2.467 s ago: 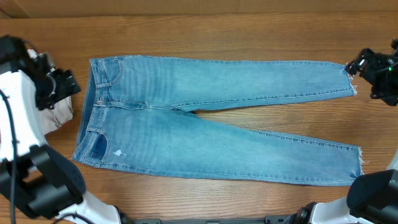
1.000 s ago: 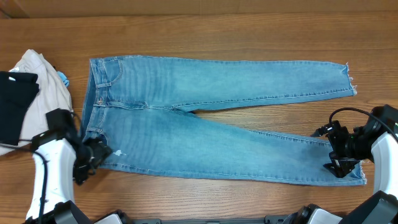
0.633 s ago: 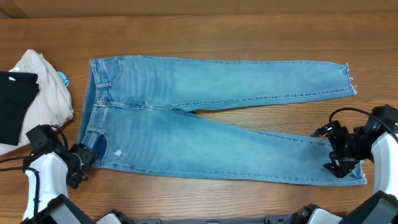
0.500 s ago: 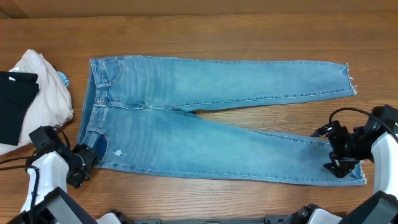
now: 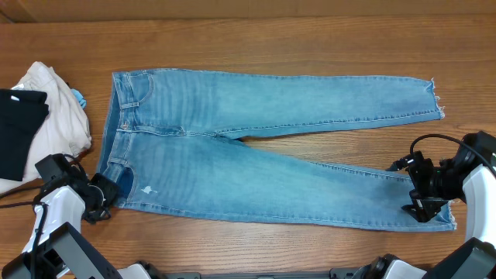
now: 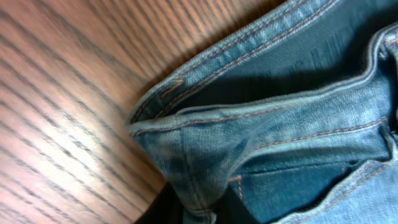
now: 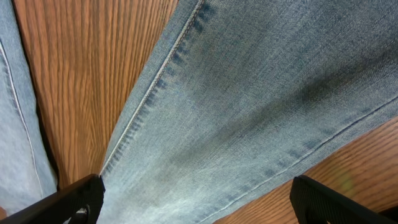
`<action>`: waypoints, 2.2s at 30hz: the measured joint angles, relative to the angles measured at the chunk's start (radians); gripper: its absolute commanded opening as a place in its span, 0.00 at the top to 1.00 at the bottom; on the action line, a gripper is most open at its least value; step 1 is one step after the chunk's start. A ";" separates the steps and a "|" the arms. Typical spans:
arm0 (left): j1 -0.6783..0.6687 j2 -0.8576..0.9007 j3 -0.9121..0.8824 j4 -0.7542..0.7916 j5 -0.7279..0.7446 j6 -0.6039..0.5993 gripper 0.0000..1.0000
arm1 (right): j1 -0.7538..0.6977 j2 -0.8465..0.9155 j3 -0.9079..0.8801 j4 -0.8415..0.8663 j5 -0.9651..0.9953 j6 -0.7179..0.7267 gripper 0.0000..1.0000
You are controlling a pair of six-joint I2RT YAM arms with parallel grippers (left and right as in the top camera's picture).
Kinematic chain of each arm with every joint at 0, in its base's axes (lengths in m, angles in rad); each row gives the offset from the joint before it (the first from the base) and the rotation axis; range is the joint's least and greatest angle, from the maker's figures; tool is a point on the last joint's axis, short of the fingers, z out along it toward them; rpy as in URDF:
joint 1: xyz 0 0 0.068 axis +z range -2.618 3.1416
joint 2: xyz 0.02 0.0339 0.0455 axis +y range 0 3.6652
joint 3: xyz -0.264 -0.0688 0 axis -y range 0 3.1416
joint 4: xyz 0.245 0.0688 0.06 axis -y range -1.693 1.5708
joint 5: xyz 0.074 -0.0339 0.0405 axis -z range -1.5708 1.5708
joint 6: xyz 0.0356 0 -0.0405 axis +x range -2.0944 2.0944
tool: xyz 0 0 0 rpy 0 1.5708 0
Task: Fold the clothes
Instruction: 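Grasp the lower waist corner with left gripper and lower leg hem with right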
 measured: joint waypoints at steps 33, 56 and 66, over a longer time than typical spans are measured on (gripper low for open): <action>0.000 0.000 0.000 -0.016 0.018 0.025 0.87 | -0.499 0.008 -0.206 0.222 0.079 0.104 0.00; 0.000 0.000 0.014 -0.131 0.037 0.029 0.96 | -0.500 0.021 -0.284 0.393 0.128 0.105 0.96; -0.001 -0.129 0.215 -0.440 0.098 0.058 0.96 | -0.500 0.023 -0.008 0.131 0.083 0.104 0.96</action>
